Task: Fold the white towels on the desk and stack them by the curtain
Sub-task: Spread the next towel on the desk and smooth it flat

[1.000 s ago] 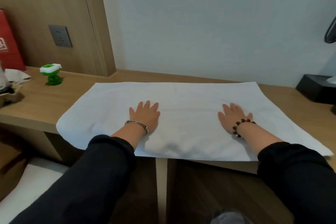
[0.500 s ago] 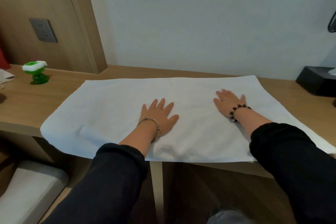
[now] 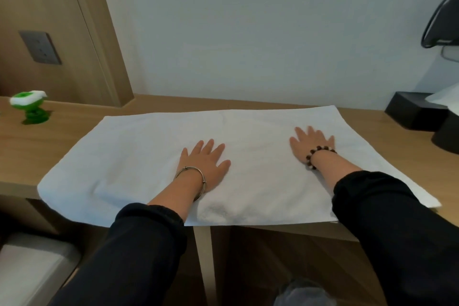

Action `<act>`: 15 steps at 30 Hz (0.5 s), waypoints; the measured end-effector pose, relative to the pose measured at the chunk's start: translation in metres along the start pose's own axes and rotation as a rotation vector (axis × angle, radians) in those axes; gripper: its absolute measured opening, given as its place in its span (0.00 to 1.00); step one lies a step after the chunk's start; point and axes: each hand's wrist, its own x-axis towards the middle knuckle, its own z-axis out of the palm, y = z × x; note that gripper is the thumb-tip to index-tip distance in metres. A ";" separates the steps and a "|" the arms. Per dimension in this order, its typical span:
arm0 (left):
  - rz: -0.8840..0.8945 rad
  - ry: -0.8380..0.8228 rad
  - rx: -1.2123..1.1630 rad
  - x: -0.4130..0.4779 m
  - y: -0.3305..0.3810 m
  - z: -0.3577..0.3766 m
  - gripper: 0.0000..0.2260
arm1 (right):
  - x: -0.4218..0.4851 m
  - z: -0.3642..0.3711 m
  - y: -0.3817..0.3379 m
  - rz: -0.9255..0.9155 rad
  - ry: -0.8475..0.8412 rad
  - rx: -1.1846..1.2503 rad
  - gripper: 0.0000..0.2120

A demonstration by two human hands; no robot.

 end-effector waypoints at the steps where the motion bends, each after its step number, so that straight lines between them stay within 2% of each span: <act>1: -0.002 -0.002 0.000 0.000 0.000 -0.001 0.27 | 0.000 -0.004 0.005 0.101 -0.017 0.009 0.28; 3: -0.008 -0.008 -0.002 -0.001 0.001 -0.002 0.26 | -0.004 -0.011 0.000 0.185 -0.048 0.005 0.29; 7: -0.016 -0.007 -0.003 0.001 0.001 -0.001 0.26 | -0.029 0.003 -0.031 -0.134 -0.047 -0.028 0.30; 9: -0.019 -0.003 -0.007 0.001 0.000 0.000 0.26 | -0.039 0.017 -0.030 -0.212 -0.032 0.002 0.30; 15: 0.033 0.013 -0.119 0.000 -0.003 -0.007 0.24 | -0.037 0.008 -0.017 -0.056 -0.030 0.008 0.28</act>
